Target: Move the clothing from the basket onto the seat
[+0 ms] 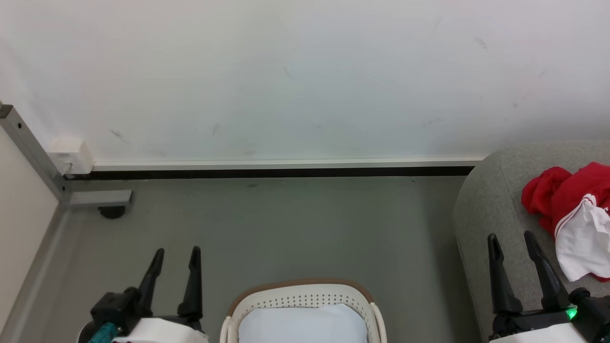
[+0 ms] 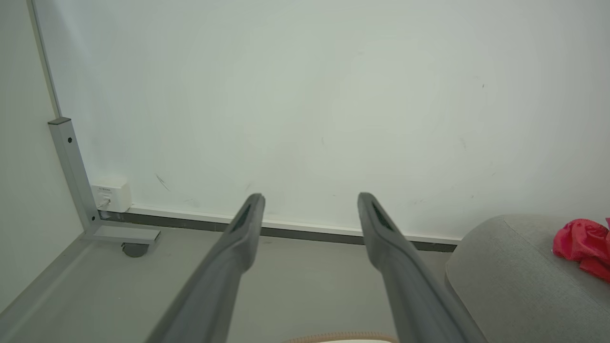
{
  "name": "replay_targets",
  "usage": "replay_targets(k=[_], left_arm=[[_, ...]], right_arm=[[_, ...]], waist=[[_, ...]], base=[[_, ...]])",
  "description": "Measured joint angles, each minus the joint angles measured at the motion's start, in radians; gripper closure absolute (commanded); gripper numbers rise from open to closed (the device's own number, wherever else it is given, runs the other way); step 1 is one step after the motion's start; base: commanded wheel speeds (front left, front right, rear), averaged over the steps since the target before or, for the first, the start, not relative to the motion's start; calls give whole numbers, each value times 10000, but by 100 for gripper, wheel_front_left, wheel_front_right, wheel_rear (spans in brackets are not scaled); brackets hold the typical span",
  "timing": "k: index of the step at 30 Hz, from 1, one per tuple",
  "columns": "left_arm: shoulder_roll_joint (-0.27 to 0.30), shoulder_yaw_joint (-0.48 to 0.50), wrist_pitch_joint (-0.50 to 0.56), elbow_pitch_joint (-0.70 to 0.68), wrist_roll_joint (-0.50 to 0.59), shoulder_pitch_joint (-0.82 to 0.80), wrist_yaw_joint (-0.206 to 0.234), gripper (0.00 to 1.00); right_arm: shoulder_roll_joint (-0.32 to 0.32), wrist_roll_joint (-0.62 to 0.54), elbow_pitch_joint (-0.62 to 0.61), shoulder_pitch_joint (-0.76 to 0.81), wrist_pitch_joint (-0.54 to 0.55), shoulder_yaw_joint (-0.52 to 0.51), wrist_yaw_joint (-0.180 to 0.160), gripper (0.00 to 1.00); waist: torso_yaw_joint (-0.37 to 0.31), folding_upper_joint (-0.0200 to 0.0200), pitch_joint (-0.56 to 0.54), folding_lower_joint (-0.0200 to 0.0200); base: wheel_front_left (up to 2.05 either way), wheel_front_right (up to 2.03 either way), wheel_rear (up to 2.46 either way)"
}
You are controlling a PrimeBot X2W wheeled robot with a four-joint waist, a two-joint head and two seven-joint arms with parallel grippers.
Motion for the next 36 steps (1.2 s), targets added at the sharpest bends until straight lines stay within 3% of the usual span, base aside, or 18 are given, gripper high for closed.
replay_targets(k=[20, 21, 27, 36], left_arm=[[-79, 163, 0, 75, 111, -12, -159, 0], [-79, 153, 0, 90, 84, -14, -161, 100], [-153, 138, 94, 573, -33, 308, -161, 100], [-155, 290, 554, 581, -1670, 302, -165, 100]], right_arm=[[63, 10, 31, -19, -2, 52, 0, 0], [63, 17, 33, -21, -2, 56, 0, 100], [123, 151, 460, 271, 46, 102, 0, 100], [132, 1670, 591, 271, 449, -36, 0, 100]], waist=[[6, 0, -77, 1], [8, 0, -78, 1], [9, 0, -79, 1], [36, 0, -63, 1]], base=[[0, 0, 0], [0, 0, 0], [0, 0, 0], [0, 0, 0]])
